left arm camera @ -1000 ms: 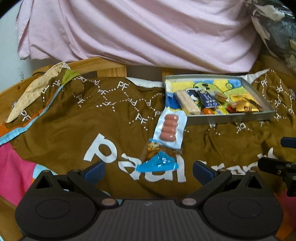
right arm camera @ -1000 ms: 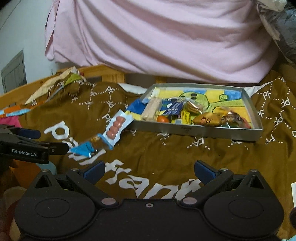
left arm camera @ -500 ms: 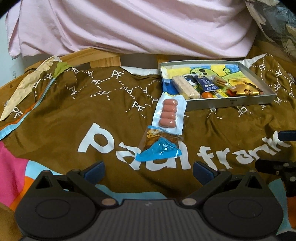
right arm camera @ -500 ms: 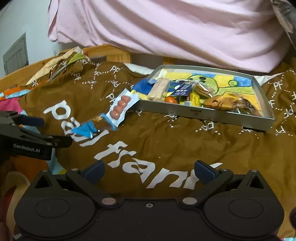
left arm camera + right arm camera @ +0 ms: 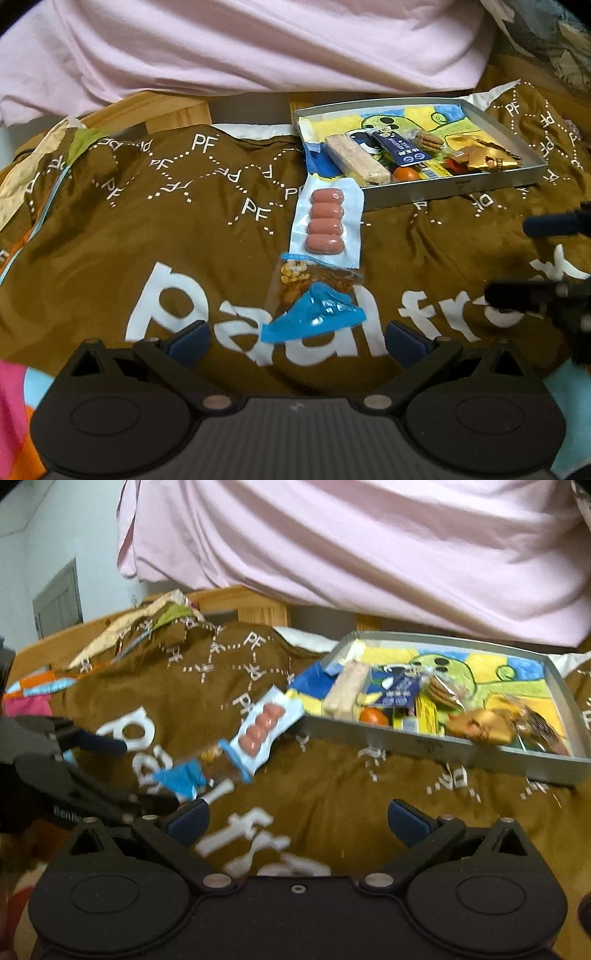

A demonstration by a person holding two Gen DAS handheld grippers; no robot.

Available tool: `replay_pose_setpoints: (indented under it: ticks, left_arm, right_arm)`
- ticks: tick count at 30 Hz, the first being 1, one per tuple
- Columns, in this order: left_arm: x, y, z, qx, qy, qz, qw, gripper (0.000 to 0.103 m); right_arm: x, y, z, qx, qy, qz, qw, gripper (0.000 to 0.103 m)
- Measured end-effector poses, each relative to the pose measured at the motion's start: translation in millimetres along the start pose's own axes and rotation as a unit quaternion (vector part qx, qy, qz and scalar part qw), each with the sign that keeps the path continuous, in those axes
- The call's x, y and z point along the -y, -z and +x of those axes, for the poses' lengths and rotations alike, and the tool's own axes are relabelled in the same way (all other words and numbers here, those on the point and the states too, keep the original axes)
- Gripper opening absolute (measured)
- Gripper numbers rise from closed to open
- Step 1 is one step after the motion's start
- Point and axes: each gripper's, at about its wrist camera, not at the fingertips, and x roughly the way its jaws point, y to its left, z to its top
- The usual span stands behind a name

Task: Organize snacks
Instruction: 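Lower both tools toward the sausage pack and blue-wrapped snack pack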

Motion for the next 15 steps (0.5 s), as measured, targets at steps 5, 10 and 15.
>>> replay_pose_setpoints:
  ticks: [5, 10, 15]
  left_arm:
    - [-0.9, -11.8, 22.8, -0.026, 0.003, 0.006, 0.9996, 0.103]
    - [-6.9, -15.4, 41.0, -0.039, 0.013, -0.002, 0.9992, 0.102]
    - [-13.5, -16.4, 48.2, -0.040, 0.029, -0.012, 0.9987, 0.102]
  right_arm:
    - [16.2, -21.3, 30.9, 0.000, -0.023, 0.023, 0.999, 0.102]
    - [18.4, -28.2, 63.5, -0.009, -0.043, 0.025, 0.999, 0.102]
    - [18.9, -34.0, 87.1, -0.012, -0.068, 0.037, 0.997, 0.098]
